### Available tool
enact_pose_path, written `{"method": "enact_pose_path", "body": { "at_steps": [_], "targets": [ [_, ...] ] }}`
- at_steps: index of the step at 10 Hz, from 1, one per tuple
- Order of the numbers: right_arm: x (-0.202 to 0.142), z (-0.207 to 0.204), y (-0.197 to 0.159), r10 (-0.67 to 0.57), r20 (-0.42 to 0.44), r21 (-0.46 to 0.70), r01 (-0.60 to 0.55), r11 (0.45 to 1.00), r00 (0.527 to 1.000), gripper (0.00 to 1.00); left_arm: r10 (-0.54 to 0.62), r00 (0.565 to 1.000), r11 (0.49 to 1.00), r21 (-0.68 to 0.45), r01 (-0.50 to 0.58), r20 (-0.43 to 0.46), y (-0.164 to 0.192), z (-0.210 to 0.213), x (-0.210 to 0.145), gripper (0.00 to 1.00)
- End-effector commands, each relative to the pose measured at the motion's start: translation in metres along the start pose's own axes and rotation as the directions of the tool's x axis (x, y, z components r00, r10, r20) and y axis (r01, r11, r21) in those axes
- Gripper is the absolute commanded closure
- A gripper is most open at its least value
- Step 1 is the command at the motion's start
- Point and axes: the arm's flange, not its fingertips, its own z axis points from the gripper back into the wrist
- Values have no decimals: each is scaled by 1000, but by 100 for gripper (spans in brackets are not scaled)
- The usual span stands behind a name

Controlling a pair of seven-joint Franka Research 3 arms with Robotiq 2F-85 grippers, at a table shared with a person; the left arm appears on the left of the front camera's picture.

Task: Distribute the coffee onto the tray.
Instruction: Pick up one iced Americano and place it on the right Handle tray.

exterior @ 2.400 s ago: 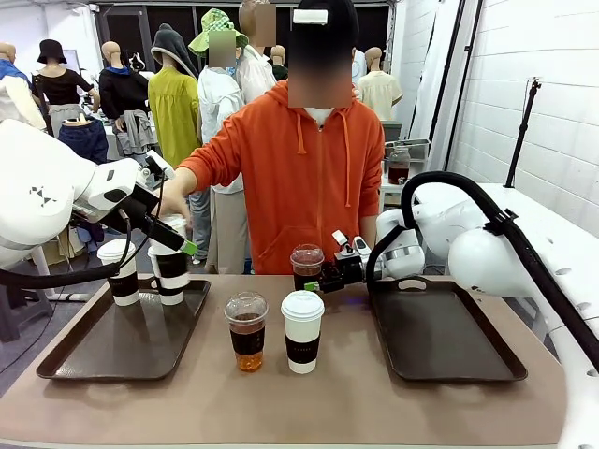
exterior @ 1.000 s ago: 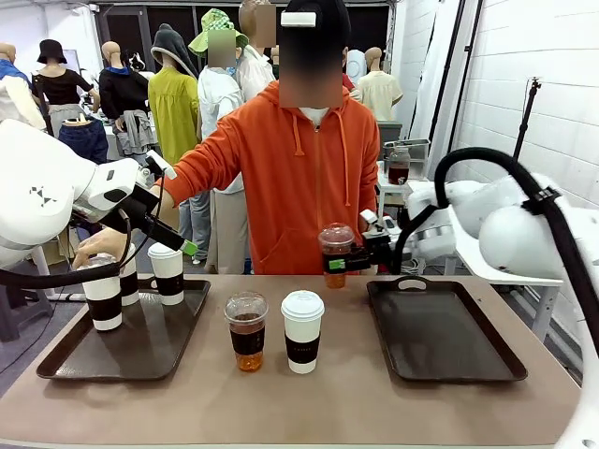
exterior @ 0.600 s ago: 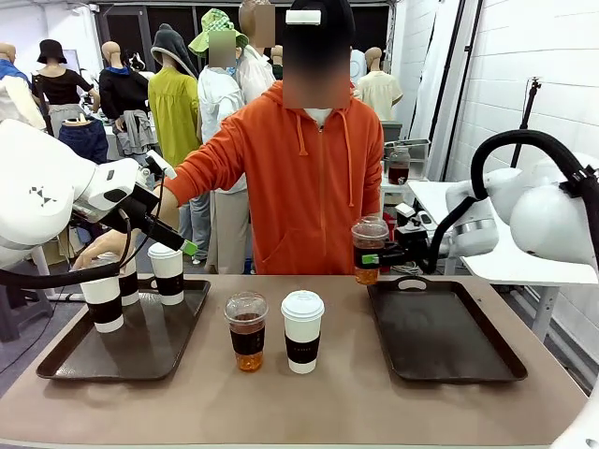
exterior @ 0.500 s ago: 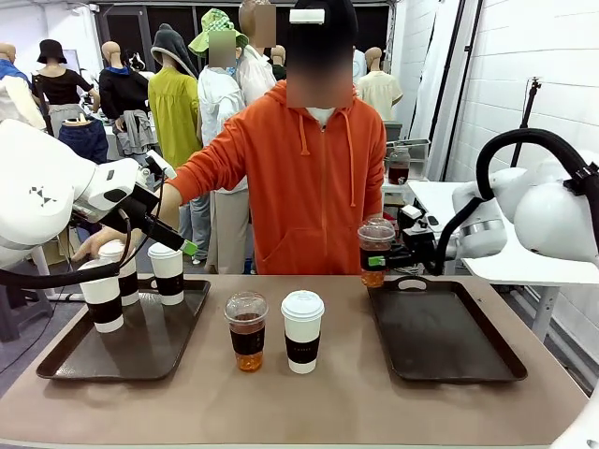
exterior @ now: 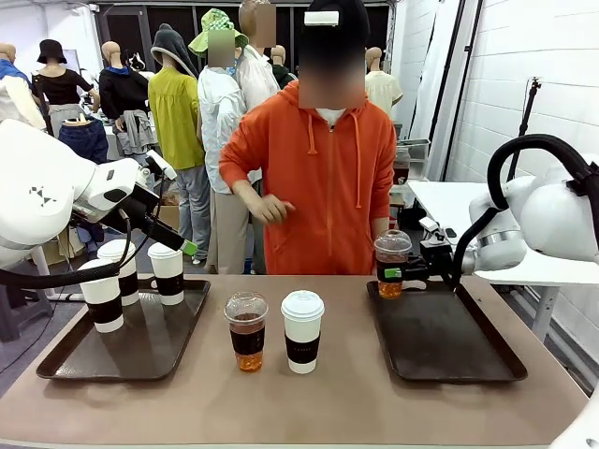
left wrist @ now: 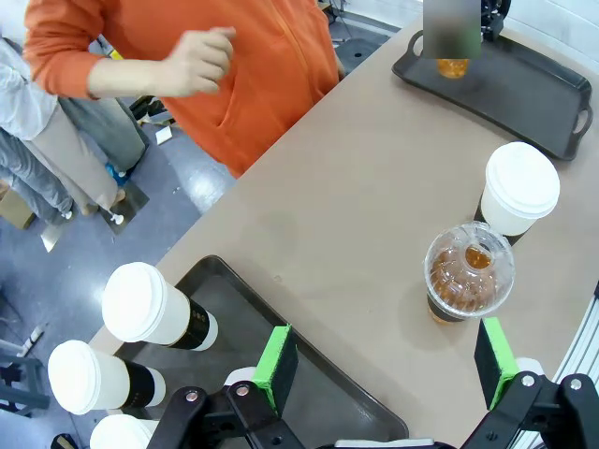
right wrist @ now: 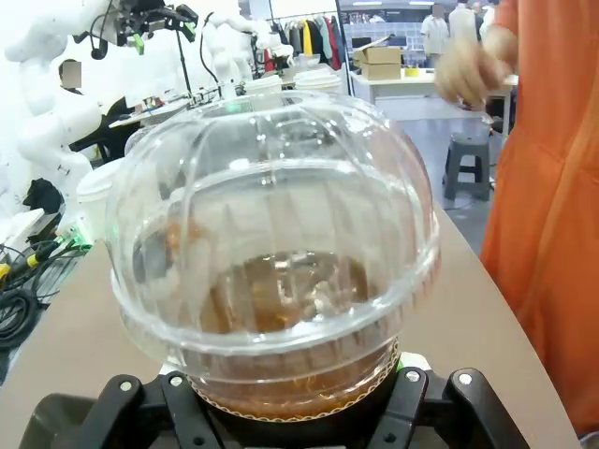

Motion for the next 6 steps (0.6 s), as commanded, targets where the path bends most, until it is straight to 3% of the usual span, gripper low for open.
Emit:
{"method": "enact_pose_path", "body": {
  "at_steps": [1,6],
  "targets": [
    [-2,5,2,35,26,-24,-35,999,999,32,3,1000,1000,-15,-3,8,1,-1,-3,0],
    [-28,17,-12,80,36,-82,-77,994,996,32,3,1000,1000,-15,-3,8,1,-1,-3,0]
  ]
}}
